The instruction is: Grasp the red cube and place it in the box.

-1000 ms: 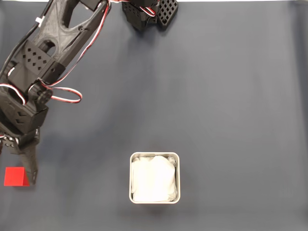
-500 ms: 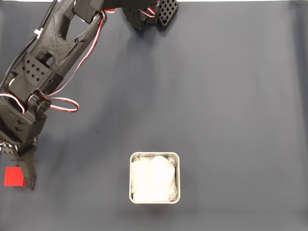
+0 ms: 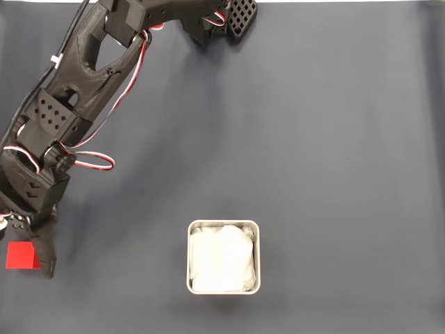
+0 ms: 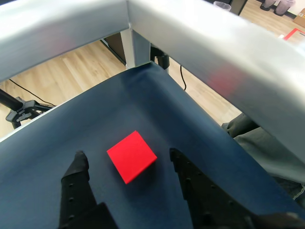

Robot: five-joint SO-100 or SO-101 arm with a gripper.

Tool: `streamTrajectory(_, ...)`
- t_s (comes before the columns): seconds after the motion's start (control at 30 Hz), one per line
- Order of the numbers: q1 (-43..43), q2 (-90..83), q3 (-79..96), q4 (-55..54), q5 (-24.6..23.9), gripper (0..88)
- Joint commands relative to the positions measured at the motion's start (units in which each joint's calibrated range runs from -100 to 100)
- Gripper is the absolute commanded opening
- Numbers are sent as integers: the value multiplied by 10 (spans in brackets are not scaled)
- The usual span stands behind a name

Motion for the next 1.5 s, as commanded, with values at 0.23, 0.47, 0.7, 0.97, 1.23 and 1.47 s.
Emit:
streamTrajectory(0.23,-18,-6,-30,-12,-9,396)
streamTrajectory(0.47,-30,-11,-29,-8,-16,396)
streamTrajectory(0.7,-36,-12,-29,-12,-18,396)
streamTrajectory(0.97,-39,-16,-27,-8,-20,396)
streamTrajectory(1.23,-47,-23,-15,-8,-20,396)
streamTrajectory(1.47,-55,-25,-11,-12,-17,396)
